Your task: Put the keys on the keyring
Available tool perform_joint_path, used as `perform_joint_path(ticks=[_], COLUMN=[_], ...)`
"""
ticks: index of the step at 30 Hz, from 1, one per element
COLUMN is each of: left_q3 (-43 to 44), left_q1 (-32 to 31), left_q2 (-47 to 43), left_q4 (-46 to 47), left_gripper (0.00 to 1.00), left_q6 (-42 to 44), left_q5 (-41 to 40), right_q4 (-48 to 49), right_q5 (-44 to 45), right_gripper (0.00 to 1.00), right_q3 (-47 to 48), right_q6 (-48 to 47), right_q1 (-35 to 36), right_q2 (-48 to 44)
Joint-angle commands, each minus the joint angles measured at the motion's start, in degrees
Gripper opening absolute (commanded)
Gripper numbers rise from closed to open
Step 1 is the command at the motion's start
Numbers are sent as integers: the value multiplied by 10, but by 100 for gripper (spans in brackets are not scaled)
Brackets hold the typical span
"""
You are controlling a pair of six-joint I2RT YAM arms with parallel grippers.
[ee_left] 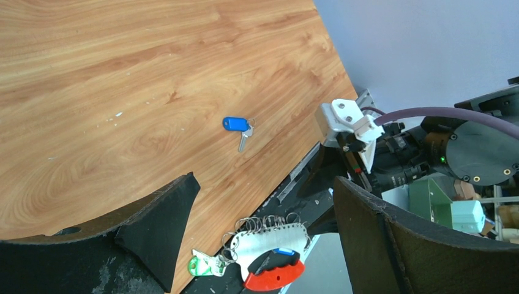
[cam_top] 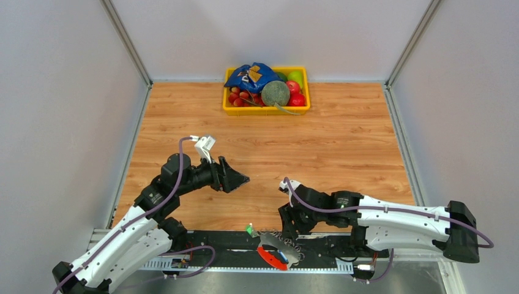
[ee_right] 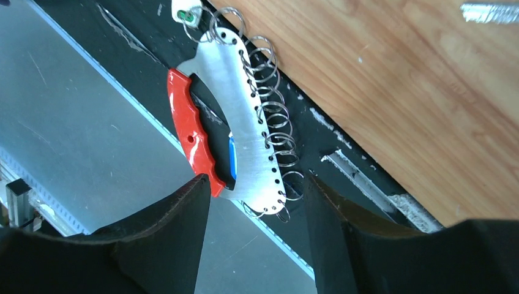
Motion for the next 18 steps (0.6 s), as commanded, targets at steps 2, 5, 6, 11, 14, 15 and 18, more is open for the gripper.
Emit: perform_joint_path(ticks=[2,5,6,11,14,15,18], left_q3=[-14,-18,-19,-17,-17,-17,-18], left_q1=[-2,-2,-2,-2,-2,-2,-2], left_q2=[3,8,11,21,24,25,26], left_q4=[30,39,42,47,52,53,54], left_gripper=[92,92,92,93,93,93,94], left_q6=[5,7,8,19,19,20,21], left_q5=[23,32,35,47,53,56,60], right_q4=[20,19,20,21,22,22,25], right_q5=[-45,-56,-57,-60,-57,-56,-53], right_gripper=[61,61,61,60,60,60,60], right_q3=[-27,-46,-52,-71,-79,-82,-88], right_q6=[49,64,70,87,93,96,106], right_q1=[-2,-2,-2,-2,-2,-2,-2], right_q2=[-3,-9,-12,-16,-10,-7,-1])
